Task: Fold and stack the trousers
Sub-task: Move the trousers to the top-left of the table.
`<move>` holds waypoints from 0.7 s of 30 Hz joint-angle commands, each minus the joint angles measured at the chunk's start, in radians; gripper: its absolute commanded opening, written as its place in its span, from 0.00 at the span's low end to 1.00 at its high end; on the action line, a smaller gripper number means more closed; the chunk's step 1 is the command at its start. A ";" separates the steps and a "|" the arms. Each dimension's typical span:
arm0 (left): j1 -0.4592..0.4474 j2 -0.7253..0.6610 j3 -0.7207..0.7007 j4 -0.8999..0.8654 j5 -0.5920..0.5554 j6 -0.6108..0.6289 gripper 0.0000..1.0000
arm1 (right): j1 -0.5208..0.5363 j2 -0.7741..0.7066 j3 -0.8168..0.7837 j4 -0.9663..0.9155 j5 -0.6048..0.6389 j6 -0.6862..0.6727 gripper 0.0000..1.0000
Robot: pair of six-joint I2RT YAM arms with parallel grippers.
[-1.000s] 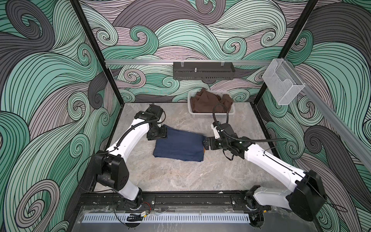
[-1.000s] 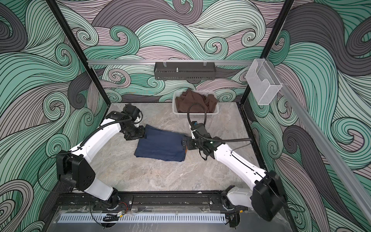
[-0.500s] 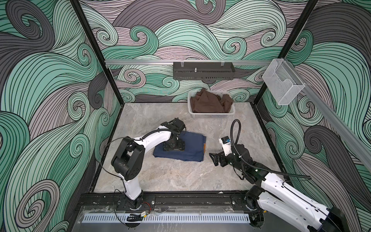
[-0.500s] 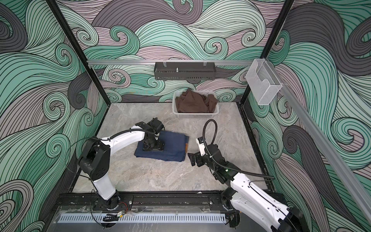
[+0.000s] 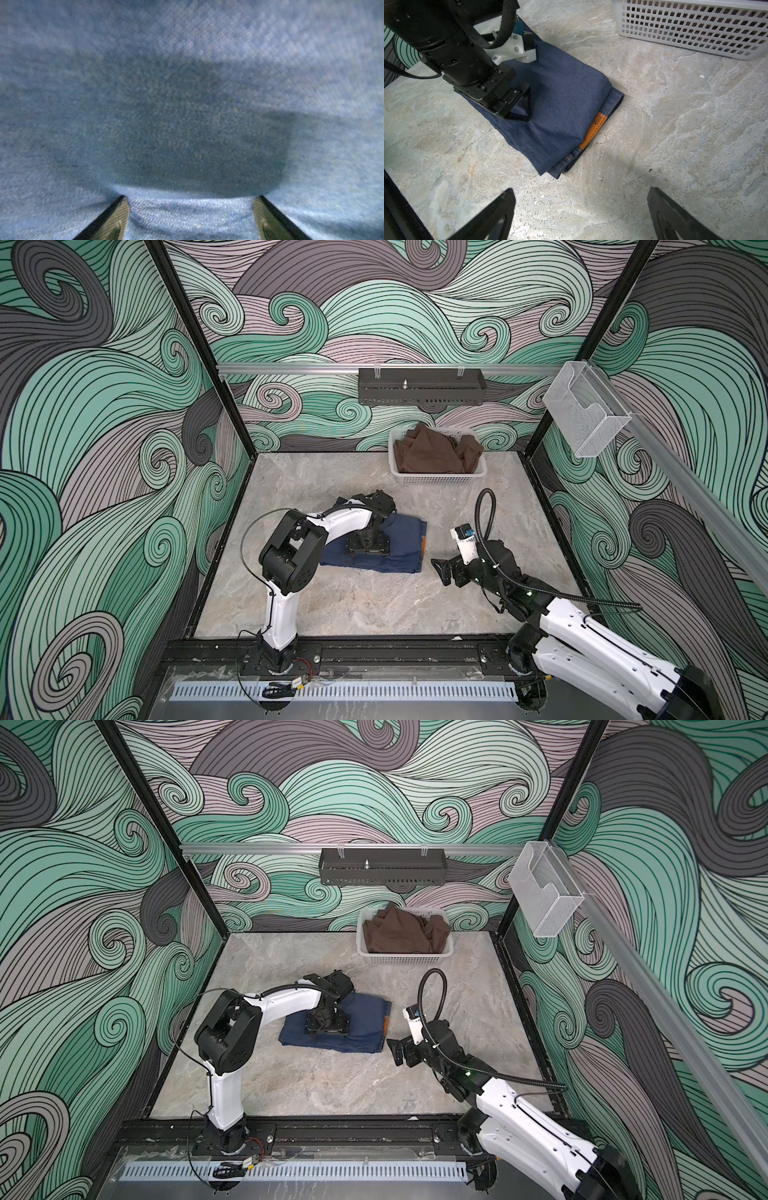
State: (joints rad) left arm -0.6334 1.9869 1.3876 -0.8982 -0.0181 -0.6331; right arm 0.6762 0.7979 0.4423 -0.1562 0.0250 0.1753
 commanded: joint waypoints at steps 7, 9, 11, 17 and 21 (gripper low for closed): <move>0.109 0.100 -0.008 -0.028 -0.048 0.019 0.93 | 0.012 0.041 0.008 0.081 -0.002 -0.002 0.98; 0.137 0.104 0.017 -0.055 -0.046 0.040 0.93 | 0.011 0.049 0.011 0.094 -0.002 -0.005 0.98; 0.160 0.116 0.046 -0.082 -0.047 0.062 0.93 | 0.012 0.062 0.016 0.108 -0.003 -0.009 0.98; 0.202 0.164 0.088 -0.098 -0.032 0.085 0.93 | 0.013 0.113 0.049 0.126 -0.013 -0.028 0.98; 0.250 0.195 0.120 -0.107 -0.017 0.098 0.93 | 0.013 0.140 0.076 0.133 -0.019 -0.040 0.98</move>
State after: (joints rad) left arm -0.4332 2.0850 1.5261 -0.9966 0.0429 -0.5468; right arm 0.6815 0.9272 0.4782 -0.0586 0.0185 0.1558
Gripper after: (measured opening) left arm 0.929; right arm 0.981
